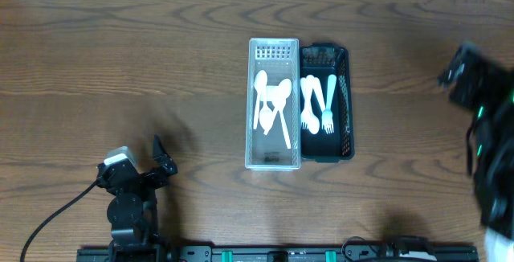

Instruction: Pack container

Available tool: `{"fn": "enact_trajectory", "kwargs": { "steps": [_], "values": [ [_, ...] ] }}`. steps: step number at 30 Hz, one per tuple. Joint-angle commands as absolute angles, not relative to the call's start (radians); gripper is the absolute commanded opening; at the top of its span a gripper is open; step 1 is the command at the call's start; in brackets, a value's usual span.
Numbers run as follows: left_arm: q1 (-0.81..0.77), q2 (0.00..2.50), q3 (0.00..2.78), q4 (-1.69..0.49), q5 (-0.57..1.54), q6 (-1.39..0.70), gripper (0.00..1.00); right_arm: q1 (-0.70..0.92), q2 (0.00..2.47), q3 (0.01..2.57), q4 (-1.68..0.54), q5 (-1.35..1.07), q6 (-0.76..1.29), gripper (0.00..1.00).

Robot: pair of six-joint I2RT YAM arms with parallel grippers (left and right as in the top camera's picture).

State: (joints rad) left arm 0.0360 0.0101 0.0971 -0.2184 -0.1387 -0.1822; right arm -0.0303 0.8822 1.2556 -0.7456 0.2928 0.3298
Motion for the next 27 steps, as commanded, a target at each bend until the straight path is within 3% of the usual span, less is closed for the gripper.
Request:
{"fn": "enact_trajectory", "kwargs": {
  "steps": [1, 5, 12, 27],
  "values": [
    [0.031, 0.004, 0.069, -0.223, -0.151, -0.173, 0.98, -0.010, 0.732, 1.060, -0.716, 0.347, 0.374, 0.99],
    [0.031, 0.004, 0.069, -0.223, -0.150, -0.172, 0.98, -0.010, 0.512, 0.845, -0.701, 0.347, 0.514, 0.99],
    [0.031, 0.004, 0.069, -0.223, -0.151, -0.172, 0.98, -0.010, 0.227, 0.583, -0.720, 0.368, 0.534, 0.99],
    [0.031, 0.004, 0.069, -0.223, -0.151, -0.172, 0.98, -0.010, 0.016, 0.154, -0.577, 0.364, 0.466, 0.99]
  ]
}}
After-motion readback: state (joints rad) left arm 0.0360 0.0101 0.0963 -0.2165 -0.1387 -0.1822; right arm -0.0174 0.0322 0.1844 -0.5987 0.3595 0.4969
